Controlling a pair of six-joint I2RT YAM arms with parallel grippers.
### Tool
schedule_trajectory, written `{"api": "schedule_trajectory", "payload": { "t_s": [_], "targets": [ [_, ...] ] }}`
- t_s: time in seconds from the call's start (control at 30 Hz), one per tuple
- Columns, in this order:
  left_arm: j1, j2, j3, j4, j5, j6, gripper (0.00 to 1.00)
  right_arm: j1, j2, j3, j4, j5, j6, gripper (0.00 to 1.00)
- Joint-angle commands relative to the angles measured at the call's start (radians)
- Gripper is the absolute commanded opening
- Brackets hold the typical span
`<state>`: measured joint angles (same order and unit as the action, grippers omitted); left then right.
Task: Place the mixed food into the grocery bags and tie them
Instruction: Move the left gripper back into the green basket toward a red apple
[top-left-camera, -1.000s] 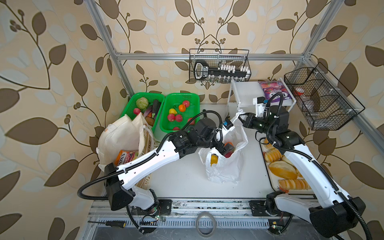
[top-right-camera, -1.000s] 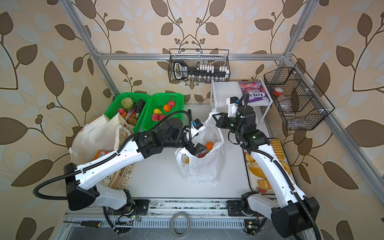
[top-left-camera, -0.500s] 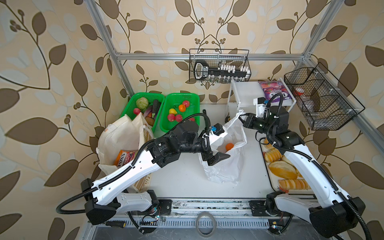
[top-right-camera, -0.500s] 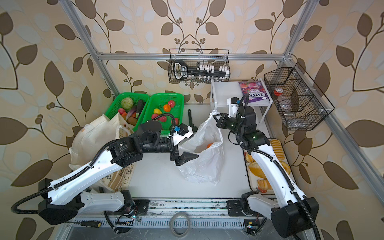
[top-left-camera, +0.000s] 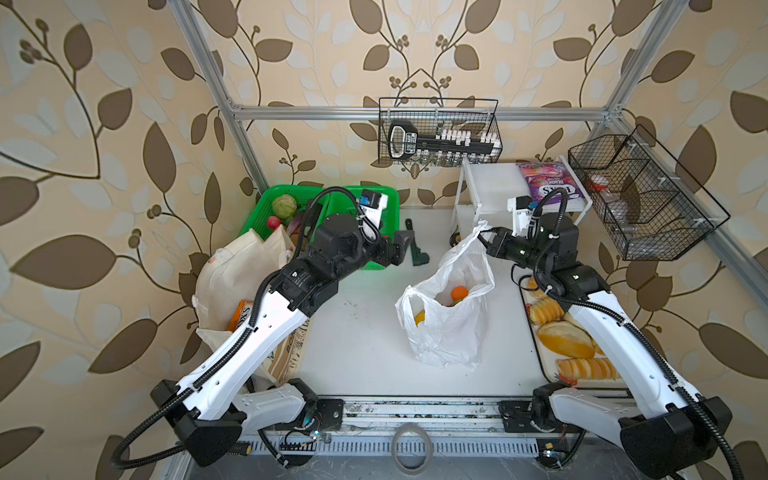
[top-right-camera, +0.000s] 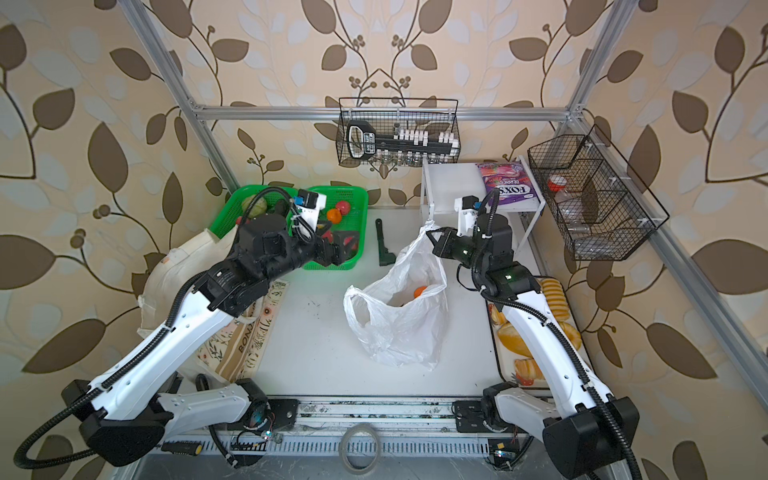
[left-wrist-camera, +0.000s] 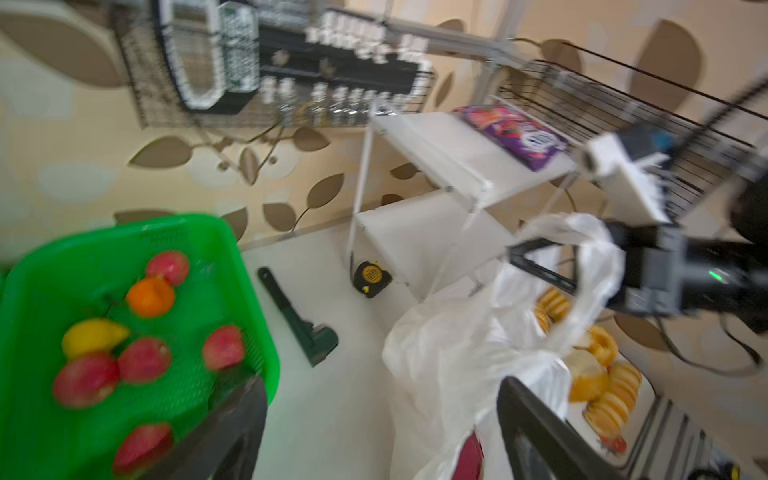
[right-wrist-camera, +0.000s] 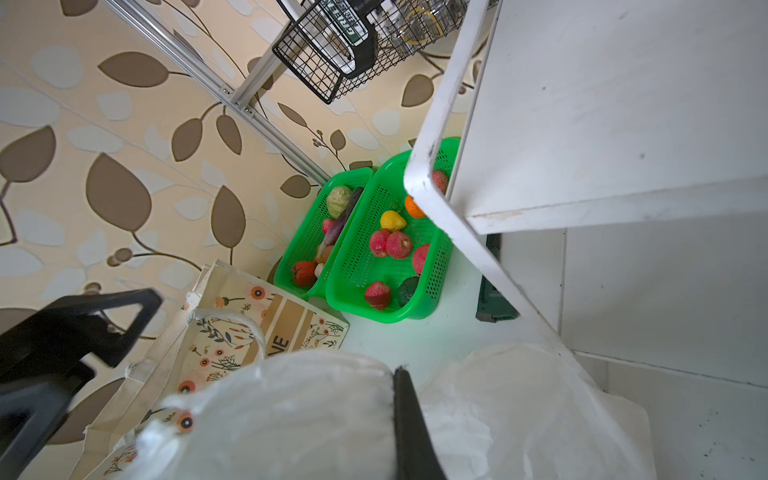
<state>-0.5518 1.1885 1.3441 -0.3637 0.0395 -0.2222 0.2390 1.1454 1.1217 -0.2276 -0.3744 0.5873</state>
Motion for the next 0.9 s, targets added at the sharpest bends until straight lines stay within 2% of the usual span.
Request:
{"api": "schedule_trajectory", "payload": {
  "t_s": [0.0, 0.13, 0.23, 0.33, 0.47, 0.57, 0.7, 0.87],
  "targets": [
    [0.083, 0.081, 0.047, -0.044, 0.006, -0.193, 0.86, -0.004, -0.017, -0.01, 0.014, -0.003, 0.005, 0.0],
    [0.159, 0.239, 0.12, -0.107, -0.021, -0.202, 0.87, -0.004, -0.019, -0.007, 0.014, -0.003, 0.006, 0.0],
    [0.22, 0.401, 0.192, -0.141, 0.002, -0.219, 0.86, -0.005, -0.024, -0.007, 0.014, -0.005, 0.009, 0.0],
    [0.246, 0.57, 0.32, -0.215, -0.022, -0.193, 0.85, -0.004, -0.024, -0.008, 0.009, -0.006, 0.006, 0.0],
    [0.259, 0.812, 0.527, -0.326, 0.044, -0.142, 0.84, -0.004, -0.022, -0.009, 0.007, -0.009, 0.002, 0.0],
    [0.26, 0.968, 0.715, -0.454, 0.031, -0.142, 0.86, -0.004, -0.016, -0.006, 0.008, -0.015, 0.002, 0.0],
    [0.266, 1.069, 0.805, -0.458, 0.044, -0.142, 0.86, -0.004, -0.01, -0.002, 0.01, -0.02, 0.0, 0.0],
    [0.274, 1.123, 0.83, -0.426, 0.044, -0.139, 0.85, -0.007, -0.004, 0.001, 0.003, -0.024, -0.006, 0.0]
  ]
}}
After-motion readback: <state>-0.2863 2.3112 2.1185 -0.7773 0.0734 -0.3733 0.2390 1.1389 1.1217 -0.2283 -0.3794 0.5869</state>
